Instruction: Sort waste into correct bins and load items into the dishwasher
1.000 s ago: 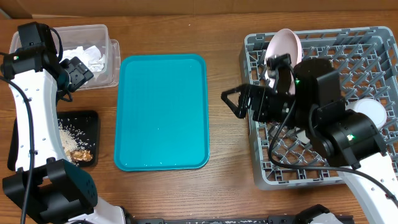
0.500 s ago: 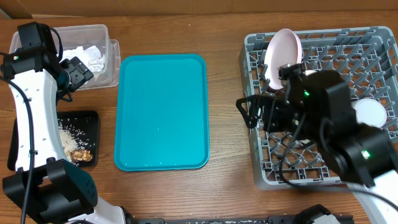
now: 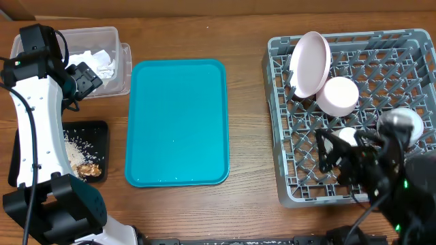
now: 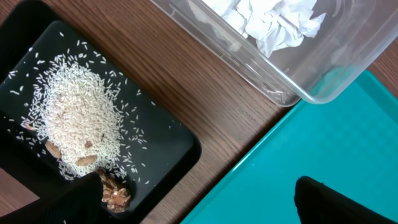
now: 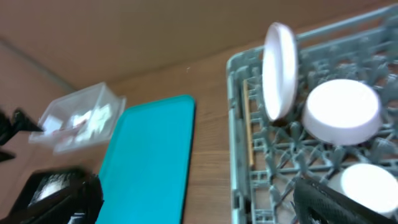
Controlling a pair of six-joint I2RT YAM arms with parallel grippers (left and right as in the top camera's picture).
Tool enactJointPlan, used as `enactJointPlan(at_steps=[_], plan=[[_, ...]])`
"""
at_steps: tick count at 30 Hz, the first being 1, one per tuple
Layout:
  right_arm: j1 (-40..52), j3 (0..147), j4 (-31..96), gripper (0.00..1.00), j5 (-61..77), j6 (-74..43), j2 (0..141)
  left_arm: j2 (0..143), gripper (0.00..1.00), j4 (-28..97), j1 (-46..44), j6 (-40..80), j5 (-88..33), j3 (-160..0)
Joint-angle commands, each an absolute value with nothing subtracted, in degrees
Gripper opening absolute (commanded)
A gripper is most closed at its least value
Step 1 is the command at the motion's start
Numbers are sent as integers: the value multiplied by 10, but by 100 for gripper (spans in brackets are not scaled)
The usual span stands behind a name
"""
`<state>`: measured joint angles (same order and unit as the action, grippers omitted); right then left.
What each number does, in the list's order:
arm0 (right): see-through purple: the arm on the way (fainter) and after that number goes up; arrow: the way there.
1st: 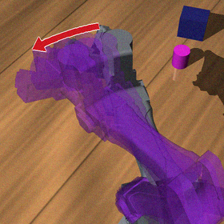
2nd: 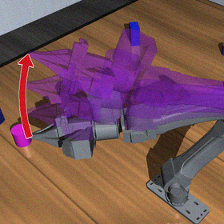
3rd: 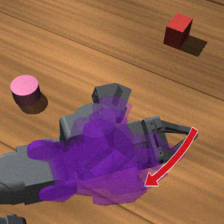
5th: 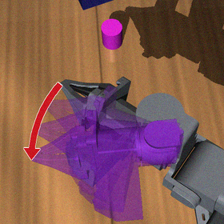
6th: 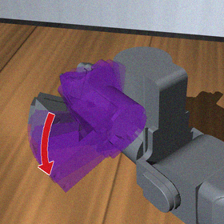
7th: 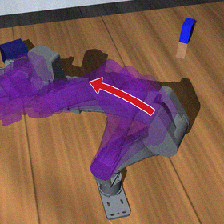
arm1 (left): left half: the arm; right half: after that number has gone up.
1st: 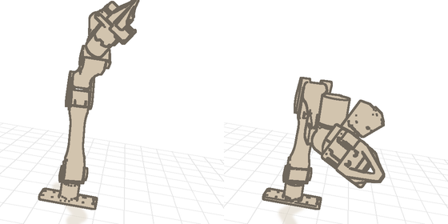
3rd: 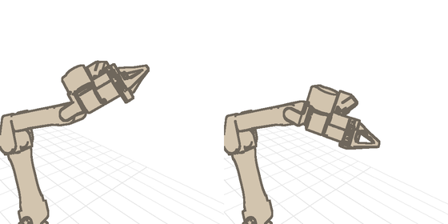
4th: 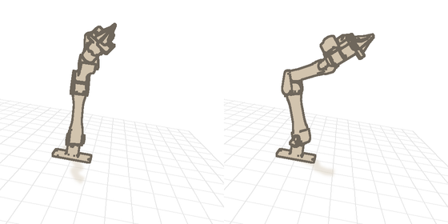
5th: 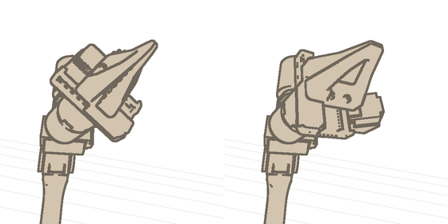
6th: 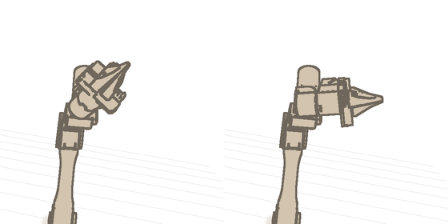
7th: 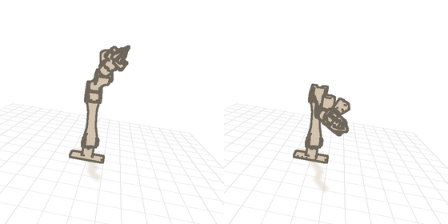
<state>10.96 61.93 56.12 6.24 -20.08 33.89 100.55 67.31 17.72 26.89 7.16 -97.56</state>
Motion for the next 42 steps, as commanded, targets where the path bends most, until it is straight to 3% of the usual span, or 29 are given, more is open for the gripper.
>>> enactJointPlan(at_steps=[1,10,23,31,40,42], plan=[[88,521,510,100,52,-194,264,1000,100,672,176,275,79,-984],[5,254,283,100,138,-190,78,1000,100,672,176,275,79,-984],[-14,40,9,100,109,-191,2,1000,100,672,176,275,79,-984],[-14,6,-9,100,-5,-191,2,1000,100,672,176,275,79,-984],[-50,4,49,100,-12,-187,2,1000,100,672,176,275,79,-984],[-51,4,48,100,8,-143,2,1000,100,672,176,275,79,-984]])
